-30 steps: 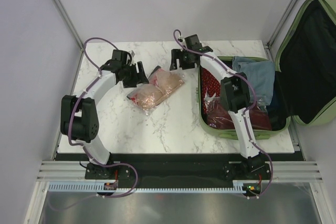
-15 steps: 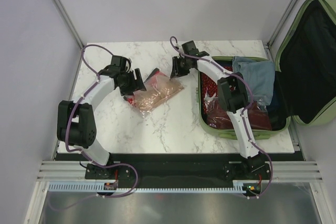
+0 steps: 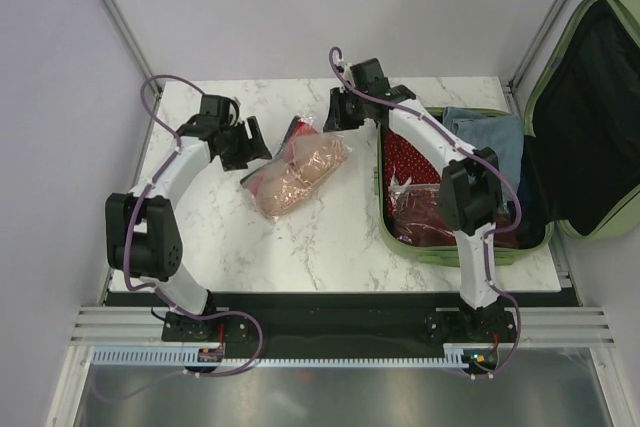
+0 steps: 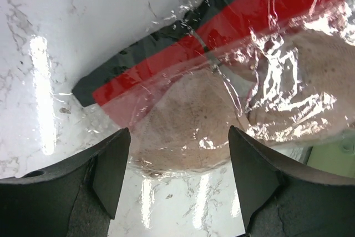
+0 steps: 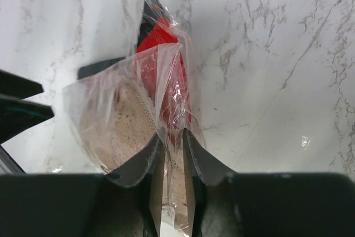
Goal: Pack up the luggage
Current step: Pick up the clothes at the center of the board.
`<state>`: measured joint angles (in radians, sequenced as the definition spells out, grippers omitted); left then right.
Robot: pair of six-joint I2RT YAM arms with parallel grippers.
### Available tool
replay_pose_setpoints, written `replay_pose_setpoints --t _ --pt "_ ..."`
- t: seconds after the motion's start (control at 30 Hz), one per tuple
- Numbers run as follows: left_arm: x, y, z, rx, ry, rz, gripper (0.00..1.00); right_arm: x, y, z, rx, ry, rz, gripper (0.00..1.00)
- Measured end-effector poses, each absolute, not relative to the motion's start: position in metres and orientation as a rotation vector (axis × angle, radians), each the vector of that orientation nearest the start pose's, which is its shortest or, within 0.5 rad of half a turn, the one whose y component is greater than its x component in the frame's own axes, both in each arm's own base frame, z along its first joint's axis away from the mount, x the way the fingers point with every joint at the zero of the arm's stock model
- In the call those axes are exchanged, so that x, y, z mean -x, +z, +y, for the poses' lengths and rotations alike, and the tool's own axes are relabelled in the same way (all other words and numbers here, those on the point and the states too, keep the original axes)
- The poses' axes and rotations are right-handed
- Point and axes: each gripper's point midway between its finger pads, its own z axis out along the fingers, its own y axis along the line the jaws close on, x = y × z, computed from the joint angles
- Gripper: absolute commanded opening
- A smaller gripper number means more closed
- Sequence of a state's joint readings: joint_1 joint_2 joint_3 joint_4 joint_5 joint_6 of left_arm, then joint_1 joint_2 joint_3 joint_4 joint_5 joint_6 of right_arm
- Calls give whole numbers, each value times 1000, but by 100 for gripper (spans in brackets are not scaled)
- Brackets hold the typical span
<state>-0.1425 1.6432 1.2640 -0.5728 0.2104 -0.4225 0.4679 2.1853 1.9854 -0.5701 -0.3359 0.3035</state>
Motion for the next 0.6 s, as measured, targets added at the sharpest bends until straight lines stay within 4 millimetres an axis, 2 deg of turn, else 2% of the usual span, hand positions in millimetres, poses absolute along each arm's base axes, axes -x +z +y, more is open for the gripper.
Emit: replay_pose_setpoints --t 0.03,0.1,0.2,0.3,0.4,0.53,0.6 --pt "-390 125 -107 279 -487 2539 79 -471 158 317 364 767 2372 30" --pt "-396 129 -103 291 -485 2524 79 -466 175 316 353 766 2344 30" --pt "-402 131 -99 300 -484 2516 79 -462 178 315 345 752 2337 30" --pt "-403 128 -99 302 -488 2523 79 -457 158 312 338 724 2378 31" --pt "-402 127 -99 301 -490 2527 79 -451 121 310 335 693 2457 30" --pt "-403 127 -98 297 -490 2527 79 -439 76 308 337 667 2560 13" --pt "-403 127 -98 300 -494 2526 79 -434 63 308 330 666 2595 6"
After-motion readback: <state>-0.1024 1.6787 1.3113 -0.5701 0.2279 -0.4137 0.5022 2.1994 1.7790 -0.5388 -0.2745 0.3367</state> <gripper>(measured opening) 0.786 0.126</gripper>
